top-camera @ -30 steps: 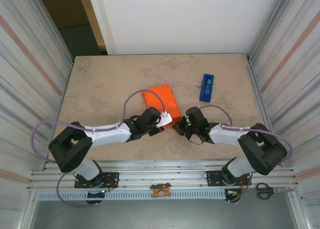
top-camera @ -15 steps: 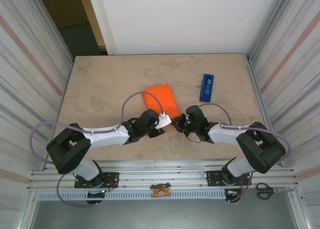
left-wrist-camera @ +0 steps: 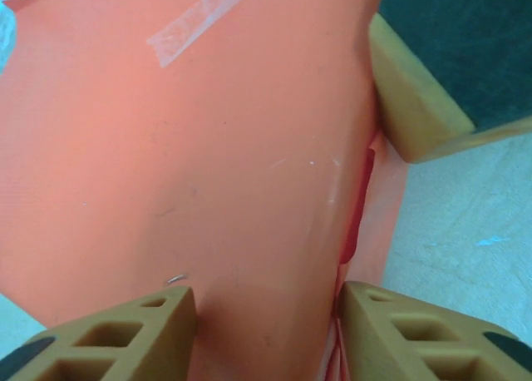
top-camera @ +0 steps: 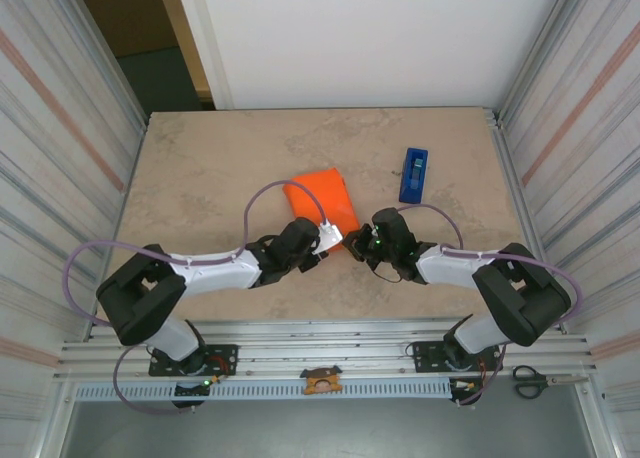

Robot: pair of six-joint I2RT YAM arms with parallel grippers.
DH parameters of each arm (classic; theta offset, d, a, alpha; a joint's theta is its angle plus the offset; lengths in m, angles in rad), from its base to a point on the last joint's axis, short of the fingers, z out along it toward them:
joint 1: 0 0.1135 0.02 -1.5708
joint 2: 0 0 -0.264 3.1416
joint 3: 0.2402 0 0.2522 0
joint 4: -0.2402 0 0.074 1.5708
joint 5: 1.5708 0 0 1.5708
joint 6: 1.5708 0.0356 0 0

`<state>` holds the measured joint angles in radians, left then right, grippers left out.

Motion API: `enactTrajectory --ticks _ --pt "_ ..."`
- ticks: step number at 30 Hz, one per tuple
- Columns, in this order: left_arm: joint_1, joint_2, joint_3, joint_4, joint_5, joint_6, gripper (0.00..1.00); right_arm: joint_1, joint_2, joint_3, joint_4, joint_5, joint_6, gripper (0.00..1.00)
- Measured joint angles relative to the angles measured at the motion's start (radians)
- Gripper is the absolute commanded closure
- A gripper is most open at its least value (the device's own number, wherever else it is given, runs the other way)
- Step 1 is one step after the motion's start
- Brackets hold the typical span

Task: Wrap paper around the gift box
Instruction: Fifth fold the wrapping paper around the gift box.

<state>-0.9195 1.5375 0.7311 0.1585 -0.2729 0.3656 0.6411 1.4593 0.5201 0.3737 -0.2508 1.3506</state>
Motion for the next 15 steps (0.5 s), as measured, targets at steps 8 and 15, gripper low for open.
enactTrajectory --ticks 8,15 --pt "-0.011 0.003 0.000 0.003 -0.021 -0.024 0.56 0.018 -0.075 -0.014 -0.081 0.022 -0.006 0.94" --pt "-0.011 0.004 0.002 0.002 -0.024 -0.031 0.55 0.046 -0.050 -0.031 -0.090 0.021 -0.013 0.95"
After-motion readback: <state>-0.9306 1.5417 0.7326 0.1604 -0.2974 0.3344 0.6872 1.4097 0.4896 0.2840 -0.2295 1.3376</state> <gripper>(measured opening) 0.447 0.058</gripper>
